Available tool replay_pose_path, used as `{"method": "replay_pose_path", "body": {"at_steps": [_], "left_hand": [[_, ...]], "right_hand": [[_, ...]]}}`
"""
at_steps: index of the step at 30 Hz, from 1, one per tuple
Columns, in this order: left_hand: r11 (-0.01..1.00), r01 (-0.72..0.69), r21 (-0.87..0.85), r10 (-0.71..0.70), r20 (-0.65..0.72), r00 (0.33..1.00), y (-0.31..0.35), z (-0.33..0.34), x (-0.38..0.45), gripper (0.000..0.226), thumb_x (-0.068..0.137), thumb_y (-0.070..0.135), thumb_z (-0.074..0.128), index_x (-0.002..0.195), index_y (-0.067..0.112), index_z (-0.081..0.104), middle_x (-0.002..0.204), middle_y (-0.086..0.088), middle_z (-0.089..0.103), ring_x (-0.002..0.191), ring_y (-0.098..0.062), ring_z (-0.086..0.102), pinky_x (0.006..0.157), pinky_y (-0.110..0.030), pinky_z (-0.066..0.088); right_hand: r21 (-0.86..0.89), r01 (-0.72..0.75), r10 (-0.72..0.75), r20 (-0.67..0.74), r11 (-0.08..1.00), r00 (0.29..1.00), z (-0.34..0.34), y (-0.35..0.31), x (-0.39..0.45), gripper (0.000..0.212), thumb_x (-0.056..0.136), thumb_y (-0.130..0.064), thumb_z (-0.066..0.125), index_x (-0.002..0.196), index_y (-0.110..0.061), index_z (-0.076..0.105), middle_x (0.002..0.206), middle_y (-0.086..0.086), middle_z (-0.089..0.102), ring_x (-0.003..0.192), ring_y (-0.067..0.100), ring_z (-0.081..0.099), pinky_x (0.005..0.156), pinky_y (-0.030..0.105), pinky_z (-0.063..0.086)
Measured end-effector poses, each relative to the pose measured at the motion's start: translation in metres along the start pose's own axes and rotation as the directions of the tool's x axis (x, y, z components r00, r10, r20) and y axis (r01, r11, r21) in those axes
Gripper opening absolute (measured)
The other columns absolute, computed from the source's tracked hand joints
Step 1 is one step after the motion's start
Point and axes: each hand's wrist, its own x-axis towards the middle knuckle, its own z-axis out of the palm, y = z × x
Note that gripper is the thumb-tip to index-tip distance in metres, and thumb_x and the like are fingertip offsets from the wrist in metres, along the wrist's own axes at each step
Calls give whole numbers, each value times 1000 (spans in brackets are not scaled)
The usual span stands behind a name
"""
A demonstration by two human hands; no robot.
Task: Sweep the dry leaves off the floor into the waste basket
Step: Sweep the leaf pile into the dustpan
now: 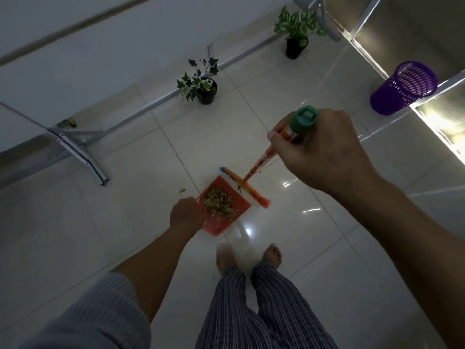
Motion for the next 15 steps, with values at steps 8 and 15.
{"method": "replay_pose_path", "body": {"at_steps": [8,15], "left_hand": [[996,48,-77,-47,10,999,-10,10,-9,17,74,12,64,84,7,51,97,-15,59,91,-33,61,69,-32,49],[981,124,-152,-129,-23,991,-40,6,-14,21,67,17,66,79,8,52,91,-14,61,80,-30,62,63,-32,52]], "right_hand": [[94,-57,58,-4,994,998,21,1,-18,12,92,-31,68,91,-22,76,66,-20,61,59,-2,63,55,1,44],[86,68,-76,89,994,993,18,-30,-2,17,90,-38,67,93,-23,72,77,-11,68,71,3,67,69,22,58]]}}
